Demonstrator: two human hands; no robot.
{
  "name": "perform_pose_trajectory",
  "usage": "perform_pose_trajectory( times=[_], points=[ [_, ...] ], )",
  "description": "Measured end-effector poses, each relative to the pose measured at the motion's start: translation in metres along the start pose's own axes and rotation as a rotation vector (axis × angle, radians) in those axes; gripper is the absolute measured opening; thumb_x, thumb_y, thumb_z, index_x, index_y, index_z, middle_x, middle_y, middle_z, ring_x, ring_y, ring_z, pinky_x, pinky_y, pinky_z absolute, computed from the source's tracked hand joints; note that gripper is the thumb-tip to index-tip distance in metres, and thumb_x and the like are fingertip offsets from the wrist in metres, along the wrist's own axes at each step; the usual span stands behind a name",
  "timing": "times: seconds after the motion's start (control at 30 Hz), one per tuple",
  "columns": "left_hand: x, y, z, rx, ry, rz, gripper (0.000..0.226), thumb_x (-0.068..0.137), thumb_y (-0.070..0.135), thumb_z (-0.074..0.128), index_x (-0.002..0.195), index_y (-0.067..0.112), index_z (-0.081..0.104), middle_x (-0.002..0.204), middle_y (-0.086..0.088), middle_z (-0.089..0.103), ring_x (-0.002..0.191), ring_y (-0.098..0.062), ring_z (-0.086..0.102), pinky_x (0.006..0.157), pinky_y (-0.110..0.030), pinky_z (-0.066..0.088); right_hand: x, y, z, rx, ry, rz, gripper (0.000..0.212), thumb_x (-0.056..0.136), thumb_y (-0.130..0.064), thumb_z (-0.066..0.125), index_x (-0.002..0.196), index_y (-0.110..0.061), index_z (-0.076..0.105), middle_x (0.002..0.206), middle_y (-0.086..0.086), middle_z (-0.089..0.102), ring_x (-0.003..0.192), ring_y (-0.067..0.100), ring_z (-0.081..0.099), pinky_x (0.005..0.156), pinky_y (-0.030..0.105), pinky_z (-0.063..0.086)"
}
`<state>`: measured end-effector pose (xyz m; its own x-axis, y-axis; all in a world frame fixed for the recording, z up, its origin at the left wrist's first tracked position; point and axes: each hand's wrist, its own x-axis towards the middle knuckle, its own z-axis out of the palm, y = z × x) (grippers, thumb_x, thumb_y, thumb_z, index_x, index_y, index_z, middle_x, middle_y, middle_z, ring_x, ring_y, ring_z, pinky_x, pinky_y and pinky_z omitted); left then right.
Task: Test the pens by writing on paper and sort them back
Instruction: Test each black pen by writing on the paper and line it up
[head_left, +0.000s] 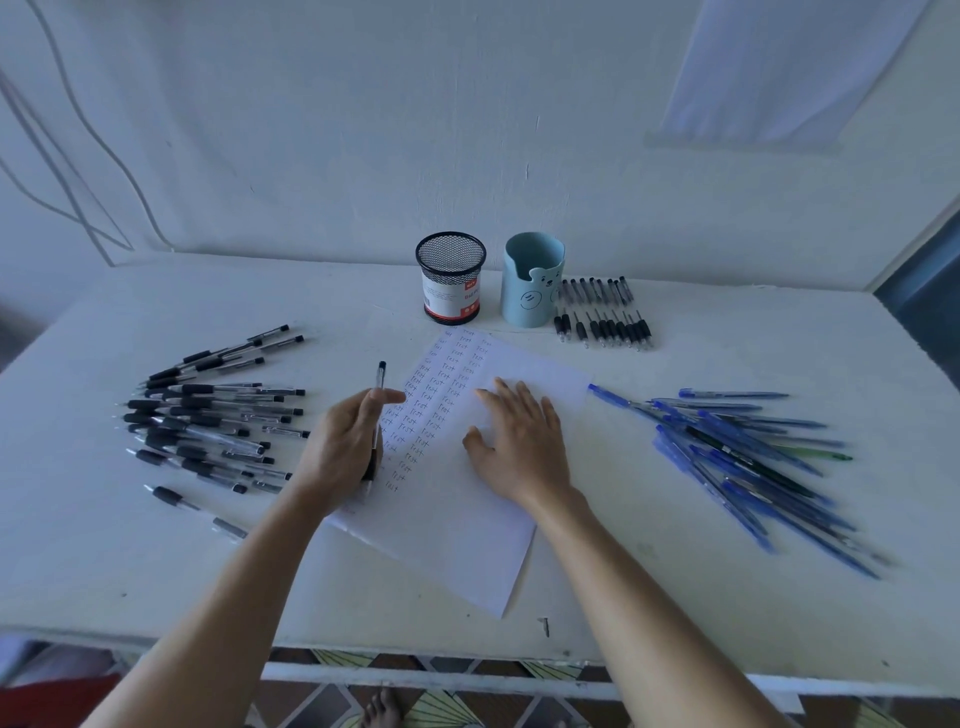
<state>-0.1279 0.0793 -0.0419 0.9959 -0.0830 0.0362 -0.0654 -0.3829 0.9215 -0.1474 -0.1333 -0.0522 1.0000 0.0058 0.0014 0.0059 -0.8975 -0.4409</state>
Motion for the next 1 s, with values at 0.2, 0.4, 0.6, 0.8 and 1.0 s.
perform_pose_trajectory(
  times=[0.2,0.4,0.6,0.8,1.0],
  points=[
    [-0.001,0.001,0.009,0.114,-0.09,0.014,0.045,0.086,0.069,0.048,0.094,0.029,0.066,0.048,0.005,0.034,0.044,-0.013,0.027,0.049,-0.028,0.022,0.008,0.012,-0.011,0.098,-0.045,-0.033,0.053,0.099,-0.028,0.05,0.149,-0.015,0.039,0.162,0.002,0.028,0.151,0.02,0.017,0.122,0.036,0.009],
    [0.002,0.016,0.02,0.533,-0.207,0.001,0.017,0.097,0.043,0.057,0.097,0.026,0.059,0.06,-0.003,0.062,0.064,-0.019,0.055,0.056,-0.031,0.037,0.002,0.033,-0.015,-0.065,0.118,-0.1,0.045,0.094,-0.025,0.038,0.131,-0.007,0.056,0.144,0.012,0.051,0.14,0.032,0.039,0.105,0.048,0.038],
    [0.021,0.036,0.058,0.747,-0.193,0.053,0.035,0.096,0.042,0.053,0.126,0.023,0.05,0.089,-0.005,0.064,0.087,-0.03,0.058,0.064,-0.035,0.041,0.002,0.037,-0.012,-0.048,0.158,-0.097,0.051,0.093,-0.03,0.023,0.13,-0.013,0.055,0.14,0.005,0.055,0.135,0.023,0.045,0.102,0.041,0.036],
    [0.038,0.048,0.091,0.777,-0.246,0.052,0.042,0.097,0.045,0.048,0.135,0.027,0.045,0.101,-0.005,0.067,0.102,-0.029,0.059,0.067,-0.034,0.041,0.002,0.041,-0.015,0.176,0.228,-0.043,0.038,0.099,-0.009,0.04,0.135,-0.007,0.051,0.137,0.007,0.057,0.131,0.022,0.049,0.11,0.034,0.032],
    [0.044,0.041,0.088,0.704,-0.179,0.052,0.039,0.098,0.052,0.045,0.126,0.026,0.053,0.092,-0.005,0.067,0.094,-0.028,0.061,0.067,-0.035,0.044,0.003,0.043,-0.013,0.231,0.267,-0.056,0.039,0.095,-0.005,0.039,0.13,-0.006,0.054,0.135,0.008,0.058,0.126,0.025,0.052,0.107,0.037,0.038]
  ],
)
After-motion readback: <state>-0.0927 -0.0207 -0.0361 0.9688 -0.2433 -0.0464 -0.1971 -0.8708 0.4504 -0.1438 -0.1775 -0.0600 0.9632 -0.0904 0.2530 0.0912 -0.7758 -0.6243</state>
